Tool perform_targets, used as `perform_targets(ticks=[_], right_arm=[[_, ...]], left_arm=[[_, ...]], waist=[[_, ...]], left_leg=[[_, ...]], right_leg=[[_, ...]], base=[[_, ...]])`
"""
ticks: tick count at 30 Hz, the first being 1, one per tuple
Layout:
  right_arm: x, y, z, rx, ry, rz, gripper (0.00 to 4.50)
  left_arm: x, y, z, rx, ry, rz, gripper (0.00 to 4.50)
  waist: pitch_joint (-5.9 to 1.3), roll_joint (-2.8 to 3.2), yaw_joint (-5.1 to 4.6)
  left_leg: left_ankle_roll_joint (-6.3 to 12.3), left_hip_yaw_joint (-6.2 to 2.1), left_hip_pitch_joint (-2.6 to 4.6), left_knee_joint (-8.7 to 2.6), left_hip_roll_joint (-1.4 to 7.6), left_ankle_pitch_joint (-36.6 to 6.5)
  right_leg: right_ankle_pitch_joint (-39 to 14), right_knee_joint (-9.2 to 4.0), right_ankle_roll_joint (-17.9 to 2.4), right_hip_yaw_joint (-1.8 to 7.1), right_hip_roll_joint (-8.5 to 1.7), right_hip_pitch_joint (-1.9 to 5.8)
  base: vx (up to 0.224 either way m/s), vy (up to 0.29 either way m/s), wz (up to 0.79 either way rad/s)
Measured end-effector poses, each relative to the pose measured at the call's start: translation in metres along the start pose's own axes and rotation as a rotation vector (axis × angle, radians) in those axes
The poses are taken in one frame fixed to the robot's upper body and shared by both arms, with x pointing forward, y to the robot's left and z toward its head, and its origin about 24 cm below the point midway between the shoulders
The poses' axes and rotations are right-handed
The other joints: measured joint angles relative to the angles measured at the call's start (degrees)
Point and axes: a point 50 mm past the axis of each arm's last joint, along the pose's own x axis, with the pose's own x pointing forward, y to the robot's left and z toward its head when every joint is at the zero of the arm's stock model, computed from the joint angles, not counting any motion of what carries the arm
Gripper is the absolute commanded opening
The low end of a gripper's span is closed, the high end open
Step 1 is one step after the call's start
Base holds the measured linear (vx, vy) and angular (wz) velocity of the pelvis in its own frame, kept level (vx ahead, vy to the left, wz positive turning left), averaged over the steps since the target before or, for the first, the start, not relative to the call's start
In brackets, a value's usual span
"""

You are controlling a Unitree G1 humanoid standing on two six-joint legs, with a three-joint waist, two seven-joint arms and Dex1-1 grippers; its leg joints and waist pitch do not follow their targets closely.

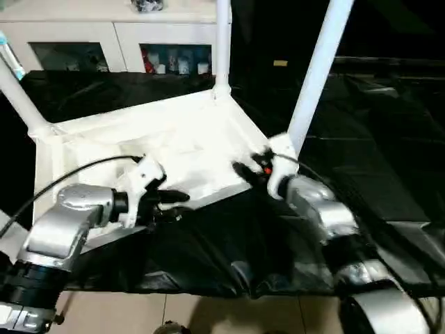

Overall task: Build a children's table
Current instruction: Rotate leg to tighten

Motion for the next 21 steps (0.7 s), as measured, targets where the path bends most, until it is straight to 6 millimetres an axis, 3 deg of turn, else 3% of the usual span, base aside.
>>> perform_targets(ticks=[5, 14, 21], right_arm=[[0.008, 0.002, 0.0, -0.011, -0.001, -0.032, 3.14], [0.02, -0.013, 0.014, 0.022, -0.039, -0.334, 3.14], [0.017, -0.027, 0.015, 0.165, -0.057, -0.512, 3.14]], left_arm=[[0.004, 0.0, 0.006, 0.001, 0.017, -0.019, 2.26], [0.026, -0.005, 0.002, -0.011, 0.104, -0.065, 2.26], [0.032, -0.002, -0.002, 0.037, 0.176, -0.024, 2.26]], waist=[[0.0, 0.0, 0.08], [0.0, -0.01, -0.77], [-0.01, -0.02, 0.02]], left_leg=[[-0.04, -0.05, -0.01, 0.02, 0.0, 0.03], [-0.06, -0.06, -0.11, 0.05, 0.01, 0.05], [-0.04, -0.06, -0.19, 0.19, -0.03, 0.05]], right_leg=[[0.0, 0.02, 0.0, -0.01, 0.02, 0.01], [0.0, 0.04, 0.0, -0.03, 0.05, -0.08], [0.0, 0.06, 0.0, -0.03, -0.01, -0.04]], base=[[0.0, 0.0, 0.0], [0.0, 0.0, 0.0], [0.0, 0.0, 0.0]])
